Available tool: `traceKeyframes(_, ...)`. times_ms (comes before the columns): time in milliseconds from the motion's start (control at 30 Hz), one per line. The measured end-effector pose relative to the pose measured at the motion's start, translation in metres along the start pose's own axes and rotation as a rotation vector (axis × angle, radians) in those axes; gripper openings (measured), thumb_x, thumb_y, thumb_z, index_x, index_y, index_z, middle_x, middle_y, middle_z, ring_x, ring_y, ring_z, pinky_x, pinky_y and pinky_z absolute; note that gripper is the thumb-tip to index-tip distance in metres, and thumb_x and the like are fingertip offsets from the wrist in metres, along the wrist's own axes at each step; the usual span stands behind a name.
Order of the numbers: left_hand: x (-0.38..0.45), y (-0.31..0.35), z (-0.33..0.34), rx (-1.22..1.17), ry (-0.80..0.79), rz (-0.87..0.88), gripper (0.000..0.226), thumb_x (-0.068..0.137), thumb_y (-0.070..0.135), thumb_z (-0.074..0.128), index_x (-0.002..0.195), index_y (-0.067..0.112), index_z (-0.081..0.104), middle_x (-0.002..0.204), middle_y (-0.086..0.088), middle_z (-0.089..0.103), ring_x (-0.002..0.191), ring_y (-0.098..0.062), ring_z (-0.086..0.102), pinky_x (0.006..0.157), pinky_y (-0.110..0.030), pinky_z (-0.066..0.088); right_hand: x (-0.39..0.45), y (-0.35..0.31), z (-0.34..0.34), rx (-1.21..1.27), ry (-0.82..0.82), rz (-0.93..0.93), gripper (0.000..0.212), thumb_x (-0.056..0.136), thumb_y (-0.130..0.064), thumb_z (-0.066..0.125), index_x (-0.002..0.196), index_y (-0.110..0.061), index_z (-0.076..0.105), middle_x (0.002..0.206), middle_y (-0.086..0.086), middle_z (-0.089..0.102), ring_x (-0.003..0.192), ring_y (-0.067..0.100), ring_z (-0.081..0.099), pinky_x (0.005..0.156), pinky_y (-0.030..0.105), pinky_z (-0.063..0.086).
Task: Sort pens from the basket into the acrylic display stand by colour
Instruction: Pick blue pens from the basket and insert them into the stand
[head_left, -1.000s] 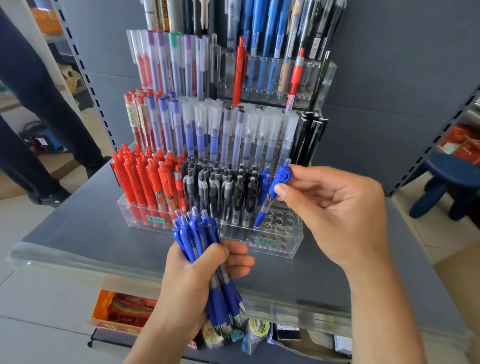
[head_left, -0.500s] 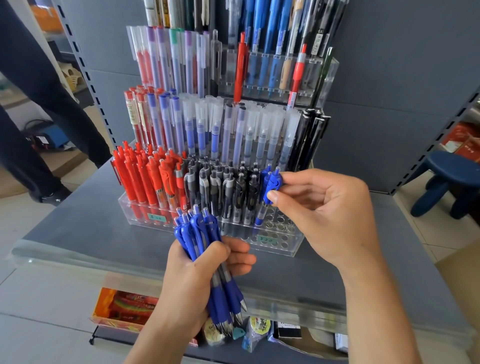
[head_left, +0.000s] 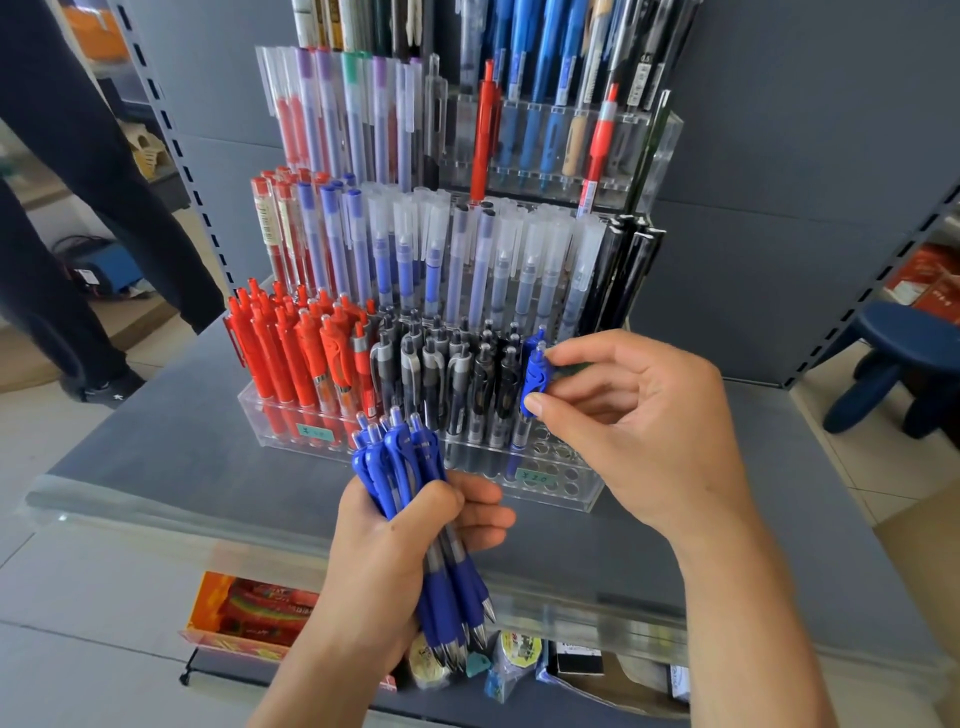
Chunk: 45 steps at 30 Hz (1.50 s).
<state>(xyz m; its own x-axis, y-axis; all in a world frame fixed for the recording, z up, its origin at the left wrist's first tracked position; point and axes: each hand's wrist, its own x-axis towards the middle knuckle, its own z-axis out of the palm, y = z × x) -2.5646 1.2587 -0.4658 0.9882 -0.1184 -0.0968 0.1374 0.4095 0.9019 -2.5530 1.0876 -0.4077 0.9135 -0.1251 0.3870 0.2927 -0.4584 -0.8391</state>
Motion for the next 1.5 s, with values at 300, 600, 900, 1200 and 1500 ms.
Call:
traceKeyframes(300, 0.0, 0.001, 0.001, 0.018, 0.014, 0.005, 0.011, 0.074, -0.003, 0.057, 0.082, -0.011, 0.061, 0.076, -0.024, 0.071, 0.063, -0.031, 0.072, 0.055, -0.029, 0.057, -0.001, -0.002, -0.001, -0.028, -0.009, 0.064, 0.028, 0.076, -0.007, 0.087, 0.079, -0.02, 0.063, 0.07, -0.007, 0.074, 0.064, 0.006, 0.073, 0.064, 0.021, 0.059)
traceKeyframes(600, -0.001, 0.001, 0.002, 0.038, 0.016, 0.011, 0.02, 0.068, 0.004, 0.054, 0.08, -0.01, 0.063, 0.077, -0.024, 0.072, 0.063, -0.032, 0.072, 0.055, -0.03, 0.058, -0.001, -0.003, -0.003, -0.101, -0.024, 0.125, 0.031, 0.076, -0.012, 0.088, 0.066, -0.018, 0.059, 0.072, -0.009, 0.075, 0.066, 0.004, 0.073, 0.065, 0.027, 0.062)
traceKeyframes(900, -0.004, 0.005, 0.002, 0.073, -0.012, 0.003, 0.018, 0.068, 0.006, 0.056, 0.061, 0.007, 0.073, 0.074, -0.023, 0.071, 0.06, -0.03, 0.07, 0.054, -0.03, 0.057, -0.004, -0.013, -0.011, -0.235, -0.033, 0.141, 0.024, 0.075, -0.02, 0.088, 0.068, -0.024, 0.066, 0.068, -0.012, 0.071, 0.061, 0.003, 0.069, 0.057, 0.018, 0.054)
traceKeyframes(1200, -0.011, 0.011, 0.004, 0.11, -0.194, 0.009, 0.005, 0.062, 0.014, 0.07, 0.065, 0.011, 0.072, 0.071, -0.02, 0.067, 0.053, -0.026, 0.061, 0.052, -0.03, 0.051, -0.009, -0.033, -0.014, -0.125, -0.363, 0.187, 0.013, 0.081, -0.043, 0.079, 0.083, -0.031, 0.076, 0.07, -0.01, 0.072, 0.06, 0.003, 0.063, 0.059, 0.021, 0.048)
traceKeyframes(1500, -0.014, 0.012, 0.006, 0.07, -0.32, -0.017, 0.026, 0.067, 0.02, 0.07, 0.091, 0.013, 0.077, 0.082, -0.028, 0.072, 0.073, -0.042, 0.073, 0.063, -0.039, 0.059, -0.009, -0.027, -0.008, -0.046, -0.563, 0.253, 0.009, 0.086, -0.03, 0.08, 0.091, -0.024, 0.074, 0.074, 0.0, 0.075, 0.069, 0.01, 0.07, 0.071, 0.031, 0.058)
